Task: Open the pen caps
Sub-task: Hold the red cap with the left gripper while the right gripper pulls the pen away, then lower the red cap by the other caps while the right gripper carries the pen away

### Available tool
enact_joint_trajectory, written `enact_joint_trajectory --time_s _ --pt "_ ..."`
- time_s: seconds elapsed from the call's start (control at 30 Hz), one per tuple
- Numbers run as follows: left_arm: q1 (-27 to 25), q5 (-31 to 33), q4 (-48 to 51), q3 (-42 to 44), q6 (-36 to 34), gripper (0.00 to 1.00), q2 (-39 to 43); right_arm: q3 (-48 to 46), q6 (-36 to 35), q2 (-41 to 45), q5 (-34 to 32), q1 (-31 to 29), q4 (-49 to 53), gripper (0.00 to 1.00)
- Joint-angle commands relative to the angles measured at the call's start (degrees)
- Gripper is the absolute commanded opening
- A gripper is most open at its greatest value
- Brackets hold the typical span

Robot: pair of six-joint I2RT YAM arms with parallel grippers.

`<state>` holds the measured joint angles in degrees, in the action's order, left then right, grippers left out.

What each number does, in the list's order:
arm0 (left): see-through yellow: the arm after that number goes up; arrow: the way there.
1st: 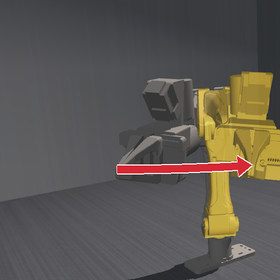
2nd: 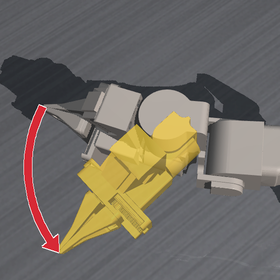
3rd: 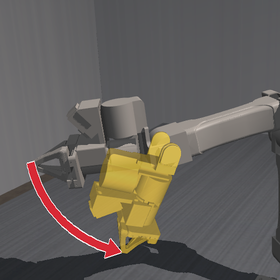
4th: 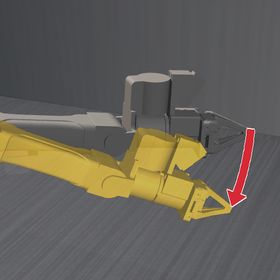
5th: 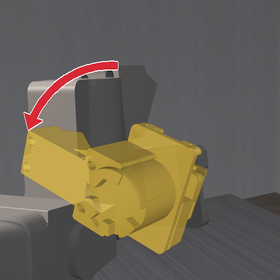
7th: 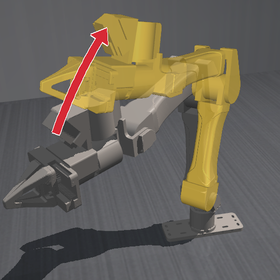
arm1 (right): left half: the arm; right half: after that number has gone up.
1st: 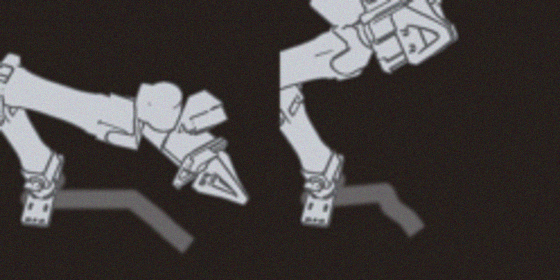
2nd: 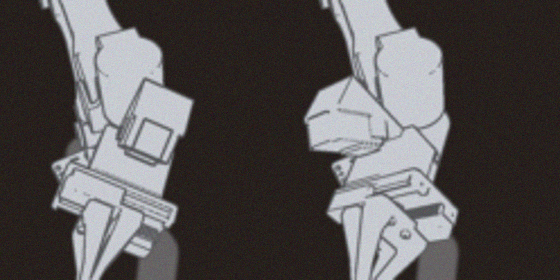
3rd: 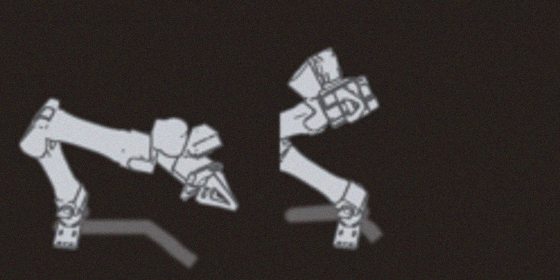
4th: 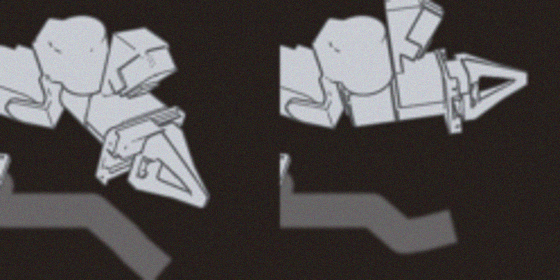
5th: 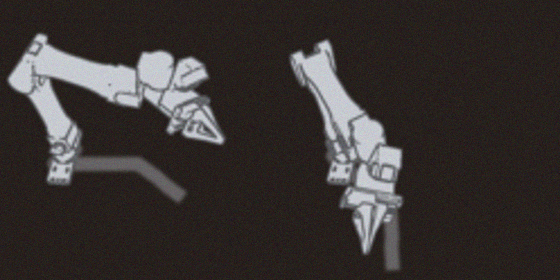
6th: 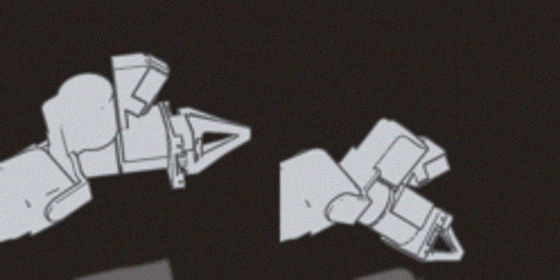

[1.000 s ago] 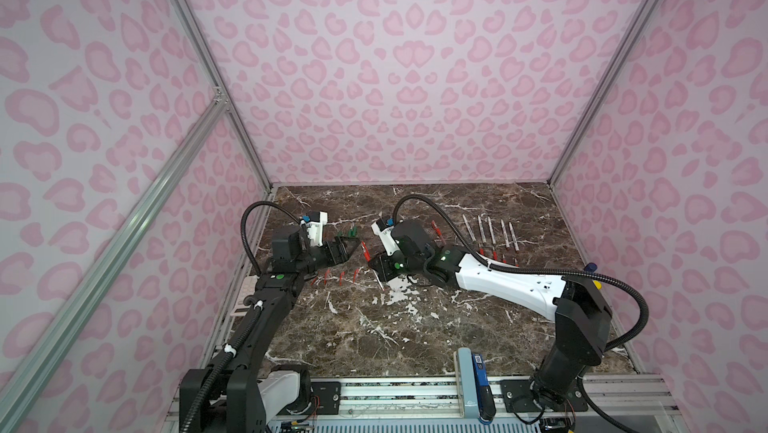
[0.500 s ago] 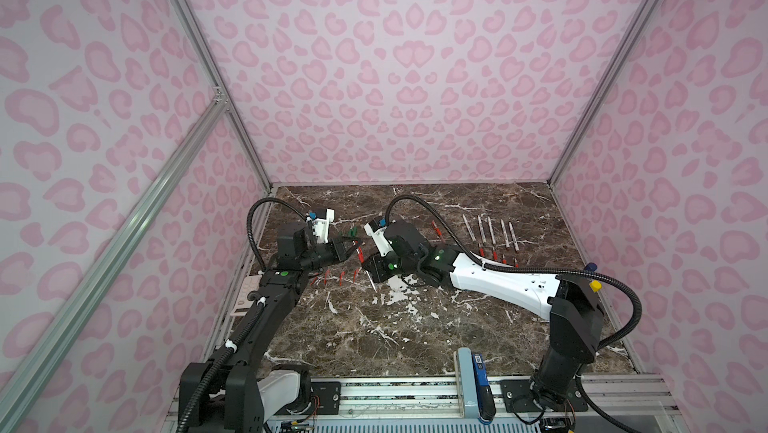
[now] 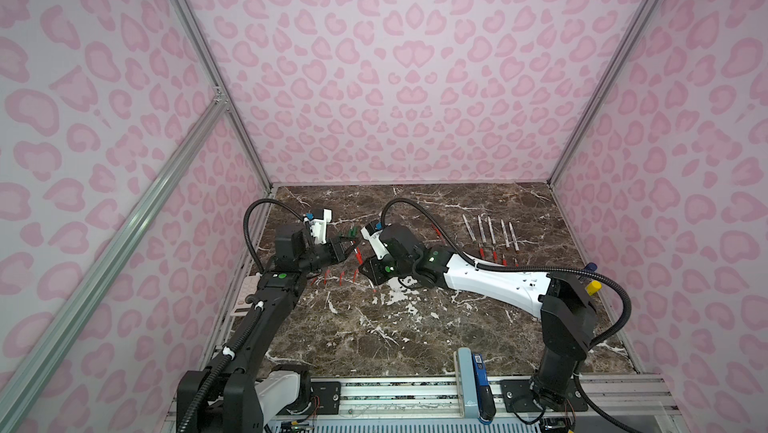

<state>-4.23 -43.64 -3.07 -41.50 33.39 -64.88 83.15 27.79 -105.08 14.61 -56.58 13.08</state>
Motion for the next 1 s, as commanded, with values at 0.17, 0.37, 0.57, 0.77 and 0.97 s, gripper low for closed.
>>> enact_joint_trajectory --time_s 0.17,0.37,0.57,0.77,0.97 --pt "0.1 0.3 0.6 -1.6 -0.9 0.03 0.1 -0.3 -1.8 -0.5 -0.6 -0.2 0.7 0.00" --pt "0.4 0.3 1.3 -3.1 -1.0 0.04 -1.5 -6.4 0.1 1.9 -0.8 -0.3 -1.0 0.00" --pt "1.7 0.7 2.5 -5.4 -1.1 0.04 -2.9 -13.6 1.8 5.2 -2.3 -0.6 -3.3 0.00" --pt "2.3 1.2 3.1 -7.7 -0.7 0.03 -4.7 -21.0 3.2 9.0 -2.7 -0.4 -6.6 0.00" --pt "2.8 2.0 6.1 -11.1 -1.8 0.04 -6.0 -27.2 4.9 12.6 -3.2 0.0 -10.0 0.00"
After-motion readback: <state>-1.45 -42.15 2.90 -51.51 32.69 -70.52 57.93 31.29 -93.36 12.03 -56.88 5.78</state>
